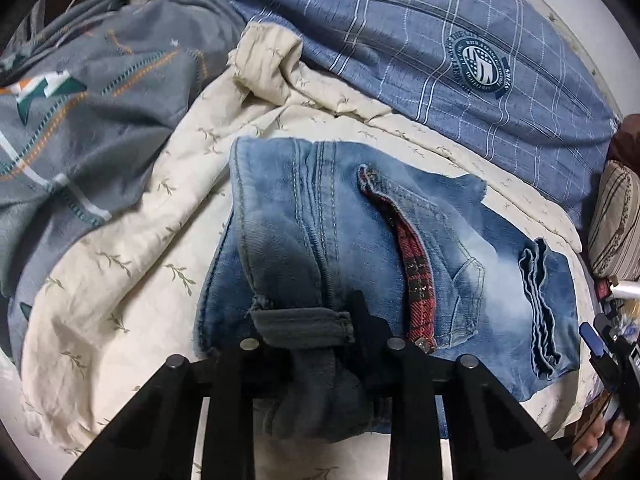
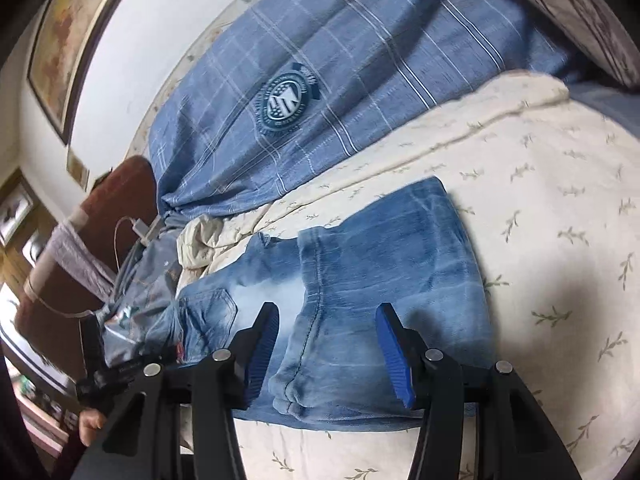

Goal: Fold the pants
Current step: 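Grasp the jeans waistband with the left gripper while the right gripper holds the legs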

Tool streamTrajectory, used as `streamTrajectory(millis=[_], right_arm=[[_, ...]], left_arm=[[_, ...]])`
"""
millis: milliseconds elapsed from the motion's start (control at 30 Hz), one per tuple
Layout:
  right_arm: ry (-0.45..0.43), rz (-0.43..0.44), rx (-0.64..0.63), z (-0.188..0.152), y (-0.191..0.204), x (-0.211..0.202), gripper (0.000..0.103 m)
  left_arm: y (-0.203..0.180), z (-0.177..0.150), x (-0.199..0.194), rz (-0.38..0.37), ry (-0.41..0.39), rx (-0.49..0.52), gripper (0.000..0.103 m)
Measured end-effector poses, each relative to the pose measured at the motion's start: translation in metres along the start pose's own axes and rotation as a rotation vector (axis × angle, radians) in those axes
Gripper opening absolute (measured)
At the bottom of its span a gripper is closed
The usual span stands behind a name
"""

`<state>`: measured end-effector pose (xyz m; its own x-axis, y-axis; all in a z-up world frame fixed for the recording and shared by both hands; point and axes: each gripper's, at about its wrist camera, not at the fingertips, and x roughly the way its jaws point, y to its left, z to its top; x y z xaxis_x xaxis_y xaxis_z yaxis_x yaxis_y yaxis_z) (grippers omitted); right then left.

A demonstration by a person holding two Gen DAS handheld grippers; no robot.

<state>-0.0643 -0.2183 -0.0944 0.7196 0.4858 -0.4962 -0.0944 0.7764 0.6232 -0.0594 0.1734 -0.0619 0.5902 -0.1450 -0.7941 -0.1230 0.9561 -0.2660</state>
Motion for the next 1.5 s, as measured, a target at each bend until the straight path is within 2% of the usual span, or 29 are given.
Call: streamTrajectory(millis=[133, 300, 533, 800, 900, 1067, 1167, 1267, 1333, 1400, 1433, 1500], right_arm=[[0.037, -0.002, -0.003, -0.002, 0.001, 0.007, 0.054], [0.037, -0.004, -0.028, -0.005, 0.006, 0.01, 0.054], [0.003, -0.031, -0.006, -0.001, -0.001, 0.005, 0.054], [-0.054, -0.038, 0.099, 0.011, -0.03, -0.016, 0.054], [-0.051, -0.003, 0.127, 0.014, -0.037, -0.022, 0.054], [-0.035, 0.004, 0.129, 0.017, -0.041, -0.025, 0.054], [-0.013, 0.009, 0.137, 0.017, -0.043, -0.023, 0.054], [0.007, 0.021, 0.122, 0.015, -0.038, -0.019, 0.054], [0.023, 0.021, 0.108, 0.013, -0.033, -0.015, 0.054], [0.045, 0.023, 0.091, 0.01, -0.027, -0.009, 0.054], [0.054, 0.021, 0.081, 0.008, -0.024, -0.006, 0.054], [0.069, 0.005, 0.059, 0.004, -0.018, 0.001, 0.054]], left_arm=[[-0.011, 0.0, -0.01, 0.025, -0.038, 0.003, 0.025], [-0.029, 0.006, -0.034, 0.01, -0.104, 0.034, 0.024], [-0.087, 0.011, -0.064, -0.035, -0.191, 0.185, 0.024], [-0.164, 0.004, -0.068, -0.072, -0.233, 0.378, 0.019], [-0.184, 0.004, -0.065, -0.11, -0.219, 0.398, 0.017], [-0.199, 0.0, -0.062, -0.1, -0.228, 0.43, 0.017], [-0.178, 0.006, -0.063, -0.086, -0.231, 0.368, 0.018], [-0.132, 0.022, -0.062, -0.07, -0.195, 0.231, 0.021], [-0.103, 0.026, -0.064, -0.034, -0.192, 0.176, 0.034], [-0.069, 0.028, -0.066, 0.008, -0.184, 0.121, 0.04], [-0.054, 0.027, -0.066, 0.02, -0.177, 0.095, 0.05], [-0.018, 0.023, -0.059, 0.01, -0.11, 0.014, 0.063]])
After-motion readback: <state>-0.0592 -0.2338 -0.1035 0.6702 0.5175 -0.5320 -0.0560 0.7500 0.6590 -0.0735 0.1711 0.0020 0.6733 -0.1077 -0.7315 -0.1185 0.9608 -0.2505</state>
